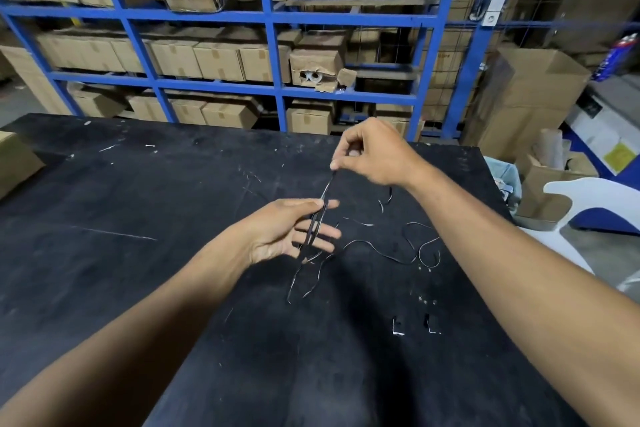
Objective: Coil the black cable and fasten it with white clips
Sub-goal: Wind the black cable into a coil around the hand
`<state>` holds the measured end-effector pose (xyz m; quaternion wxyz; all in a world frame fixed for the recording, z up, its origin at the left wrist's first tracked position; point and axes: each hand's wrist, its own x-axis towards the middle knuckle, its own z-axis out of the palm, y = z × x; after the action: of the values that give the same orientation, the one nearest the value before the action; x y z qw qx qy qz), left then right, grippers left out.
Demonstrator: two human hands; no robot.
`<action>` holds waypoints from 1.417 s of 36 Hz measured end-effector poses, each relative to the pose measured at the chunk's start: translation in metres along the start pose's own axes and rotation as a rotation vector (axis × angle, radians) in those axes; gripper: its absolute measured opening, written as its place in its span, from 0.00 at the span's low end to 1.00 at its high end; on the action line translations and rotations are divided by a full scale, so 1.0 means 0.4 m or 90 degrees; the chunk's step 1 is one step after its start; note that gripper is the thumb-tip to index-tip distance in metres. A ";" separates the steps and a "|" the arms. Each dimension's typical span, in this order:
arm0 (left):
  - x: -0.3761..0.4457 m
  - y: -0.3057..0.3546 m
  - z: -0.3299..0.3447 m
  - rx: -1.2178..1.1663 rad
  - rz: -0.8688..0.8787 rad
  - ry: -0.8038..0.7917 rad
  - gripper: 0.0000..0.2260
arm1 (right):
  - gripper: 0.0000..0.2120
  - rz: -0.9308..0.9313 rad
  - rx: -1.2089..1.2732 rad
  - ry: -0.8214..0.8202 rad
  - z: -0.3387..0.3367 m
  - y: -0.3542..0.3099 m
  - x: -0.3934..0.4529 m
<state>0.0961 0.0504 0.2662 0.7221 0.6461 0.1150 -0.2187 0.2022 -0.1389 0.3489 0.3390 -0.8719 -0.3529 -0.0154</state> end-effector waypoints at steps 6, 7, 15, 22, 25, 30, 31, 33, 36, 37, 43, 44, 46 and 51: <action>0.032 0.022 -0.030 -0.103 0.089 0.122 0.13 | 0.05 0.044 0.097 0.085 0.069 -0.051 -0.045; 0.036 0.033 -0.035 -0.136 0.106 0.134 0.12 | 0.04 0.066 0.143 0.086 0.090 -0.059 -0.058; 0.036 0.108 -0.071 -0.392 0.200 0.102 0.14 | 0.08 0.216 0.623 0.075 0.250 -0.064 -0.179; 0.003 0.124 -0.072 -0.403 0.210 -0.017 0.16 | 0.12 0.204 0.594 0.047 0.300 -0.012 -0.232; -0.010 0.126 -0.061 -0.402 0.216 -0.069 0.15 | 0.13 0.209 0.556 -0.009 0.302 0.012 -0.237; -0.026 0.129 -0.044 -0.360 0.197 -0.103 0.15 | 0.16 0.242 0.533 -0.111 0.306 0.056 -0.235; -0.030 0.127 -0.039 -0.341 0.188 -0.106 0.15 | 0.16 0.245 0.519 -0.128 0.305 0.064 -0.231; -0.039 0.121 -0.031 -0.295 0.168 -0.119 0.15 | 0.15 0.245 0.478 -0.134 0.298 0.078 -0.220; -0.051 0.105 -0.024 -0.249 0.142 -0.154 0.18 | 0.12 0.220 0.405 -0.089 0.267 0.096 -0.190; -0.055 0.098 -0.021 -0.224 0.135 -0.164 0.20 | 0.11 0.206 0.378 -0.082 0.250 0.097 -0.177; -0.059 0.053 0.005 -0.070 0.081 -0.141 0.23 | 0.12 0.099 0.112 -0.116 0.118 0.067 -0.062; -0.057 0.047 0.008 -0.063 0.073 -0.126 0.22 | 0.11 0.089 0.061 -0.114 0.098 0.055 -0.042; -0.055 0.041 0.010 -0.054 0.064 -0.095 0.19 | 0.06 0.070 -0.027 -0.123 0.065 0.028 -0.011; -0.041 0.034 0.009 -0.029 0.058 -0.019 0.14 | 0.11 0.044 -0.126 -0.097 0.022 -0.025 0.025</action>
<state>0.0875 0.0506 0.2861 0.7478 0.6305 0.0797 -0.1923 0.2015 -0.1223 0.3504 0.2238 -0.9114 -0.3443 0.0278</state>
